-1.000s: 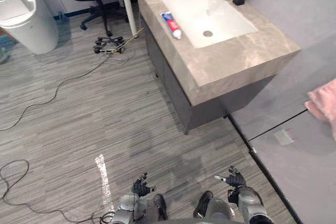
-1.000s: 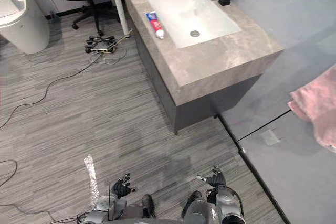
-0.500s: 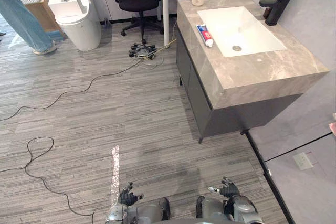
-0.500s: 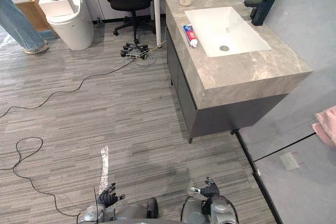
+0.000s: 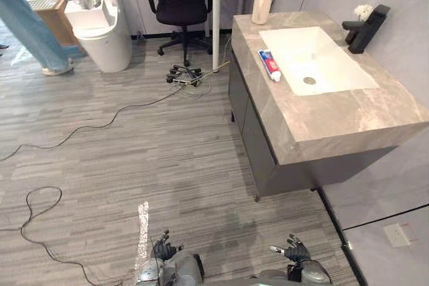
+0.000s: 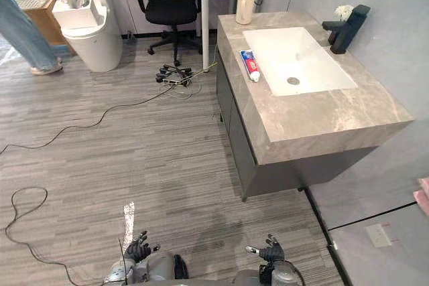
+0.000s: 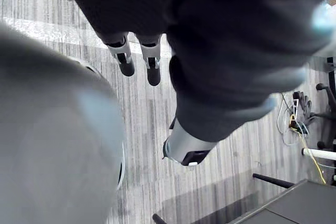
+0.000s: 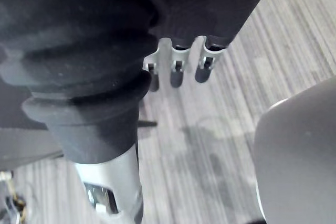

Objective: Organize washtable

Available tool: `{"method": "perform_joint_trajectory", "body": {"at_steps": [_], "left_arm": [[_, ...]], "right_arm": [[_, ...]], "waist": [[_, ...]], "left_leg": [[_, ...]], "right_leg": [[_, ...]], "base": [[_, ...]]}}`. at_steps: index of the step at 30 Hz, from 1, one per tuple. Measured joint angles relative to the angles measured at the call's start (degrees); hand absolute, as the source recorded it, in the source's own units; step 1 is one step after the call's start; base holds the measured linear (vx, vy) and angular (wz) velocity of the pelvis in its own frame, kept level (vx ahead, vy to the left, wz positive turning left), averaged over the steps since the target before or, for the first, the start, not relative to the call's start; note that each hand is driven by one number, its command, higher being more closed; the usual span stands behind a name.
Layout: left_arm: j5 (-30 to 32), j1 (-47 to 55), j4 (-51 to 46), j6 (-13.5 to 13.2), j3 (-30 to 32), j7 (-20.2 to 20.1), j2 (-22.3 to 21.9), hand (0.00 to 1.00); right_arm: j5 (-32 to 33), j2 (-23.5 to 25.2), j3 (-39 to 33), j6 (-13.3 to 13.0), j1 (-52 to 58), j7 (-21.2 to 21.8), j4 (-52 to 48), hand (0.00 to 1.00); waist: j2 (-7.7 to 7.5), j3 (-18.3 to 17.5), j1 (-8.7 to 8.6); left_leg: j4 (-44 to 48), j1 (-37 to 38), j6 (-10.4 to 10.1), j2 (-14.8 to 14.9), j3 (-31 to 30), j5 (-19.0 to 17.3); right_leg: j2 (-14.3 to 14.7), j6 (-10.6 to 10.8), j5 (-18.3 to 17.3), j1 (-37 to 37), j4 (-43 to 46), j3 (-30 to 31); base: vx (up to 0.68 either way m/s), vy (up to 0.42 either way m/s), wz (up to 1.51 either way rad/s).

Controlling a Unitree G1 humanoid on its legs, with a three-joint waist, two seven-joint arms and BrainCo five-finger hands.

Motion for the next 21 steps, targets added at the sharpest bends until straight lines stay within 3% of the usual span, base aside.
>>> {"method": "perform_joint_trajectory", "body": {"at_steps": [2,3,7,10,12,13,14,15,16,18,21], "left_arm": [[-0.21,-0.06,0.14,0.04,-0.83,0.09,1.37,0.0],[-0.22,-0.1,0.14,0.01,-1.51,0.13,1.73,0.0],[-0.21,0.02,0.22,-0.01,-1.71,0.31,2.52,0.0],[0.01,0.03,1.39,0.02,-1.68,0.34,3.39,0.0],[0.03,-0.58,1.57,-0.02,-1.22,0.06,3.49,0.0],[0.27,-0.85,2.04,-0.02,-1.56,0.18,3.11,0.0],[0.39,-0.43,3.45,0.17,-1.87,0.06,2.42,0.0],[0.01,-0.47,3.72,0.23,-1.38,-0.04,2.7,0.0],[0.16,-0.39,3.28,0.2,-0.79,0.34,3.18,0.0],[0.09,-0.02,2.39,0.25,0.86,0.82,3.4,0.0],[-0.1,-0.05,2.36,0.39,2.25,1.19,3.08,0.0]], "right_arm": [[-0.02,0.8,0.37,0.15,0.24,0.09,1.21,0.0],[-0.06,0.86,0.33,0.32,0.12,0.08,1.36,0.0],[-0.14,0.63,-0.03,0.33,-0.61,0.03,3.42,0.0],[-0.55,1.09,0.01,0.32,-0.57,0.04,3.47,0.0],[-0.51,1.52,-0.18,0.39,-0.41,-0.01,3.46,0.0],[-0.45,0.62,-0.3,0.39,-0.18,0.1,2.92,0.0],[-0.58,-0.48,0.08,0.08,-0.15,0.27,1.02,0.0],[-0.61,0.03,0.4,-0.03,-0.52,0.19,0.61,0.0],[-0.68,0.52,0.4,-0.18,-0.8,0.26,0.61,0.0],[-1.11,0.84,1.22,-0.24,-0.6,0.49,0.8,0.0],[-1.25,1.33,0.92,-0.97,-0.46,0.51,0.61,0.0]], "waist": [[-1.61,-0.4,-0.01],[-1.65,-0.39,0.16],[-1.5,-0.23,1.52],[-2.15,-0.48,1.11],[-3.98,0.24,1.13],[-3.21,0.53,0.84],[-0.08,0.63,-0.27],[-1.12,1.02,-0.35],[-2.1,1.4,-0.19],[-2.88,1.24,0.16],[-3.38,1.4,-0.11]], "left_leg": [[-3.58,1.05,1.03,-3.34,0.2,1.48],[-4.03,1.27,1.23,-4.34,-0.04,1.76],[-7.69,4.32,-0.05,-5.0,-0.26,3.97],[-15.19,7.05,0.46,-6.47,-1.22,7.34],[-9.36,5.71,3.33,-8.6,0.13,3.48],[-2.67,6.35,5.35,-8.94,1.36,-0.47],[-3.98,9.13,4.88,-7.78,0.96,-5.76],[-3.7,9.97,4.7,-8.67,1.05,-6.72],[-5.54,12.35,5.21,-9.96,0.73,-7.1],[-7.88,14.16,5.49,-9.91,0.27,-6.97],[-13.26,16.26,5.96,-9.94,-1.27,-5.42]], "right_leg": [[-2.49,1.67,1.22,1.53,-3.62,-0.46],[-3.31,2.35,1.65,2.66,-4.9,-1.34],[-3.77,2.36,4.05,4.92,-6.0,-2.28],[-3.96,2.69,5.2,4.66,-6.52,-3.62],[-6.63,4.76,2.2,3.53,-4.38,-6.69],[-8.15,5.56,-0.12,1.28,3.63,-6.69],[-7.32,5.56,-0.2,-4.2,17.48,-5.26],[-8.69,5.16,0.04,-6.63,24.17,-3.73],[-9.62,3.18,-0.06,-10.62,32.15,-1.78],[-7.95,1.67,-1.38,-14.26,33.6,-2.21],[-2.98,0.91,-1.6,-18.31,23.83,-4.97]], "base": [[0.17,0.117,0.33],[0.13,0.089,0.39],[0.02,0.012,0.15],[-0.06,-0.067,0.13],[-0.01,0.033,0.11],[0.04,0.184,0.03],[0.03,0.212,0.05],[-0.03,0.202,0.12],[-0.02,0.098,0.16],[0.0,0.068,0.18],[0.08,0.076,0.19]]}}
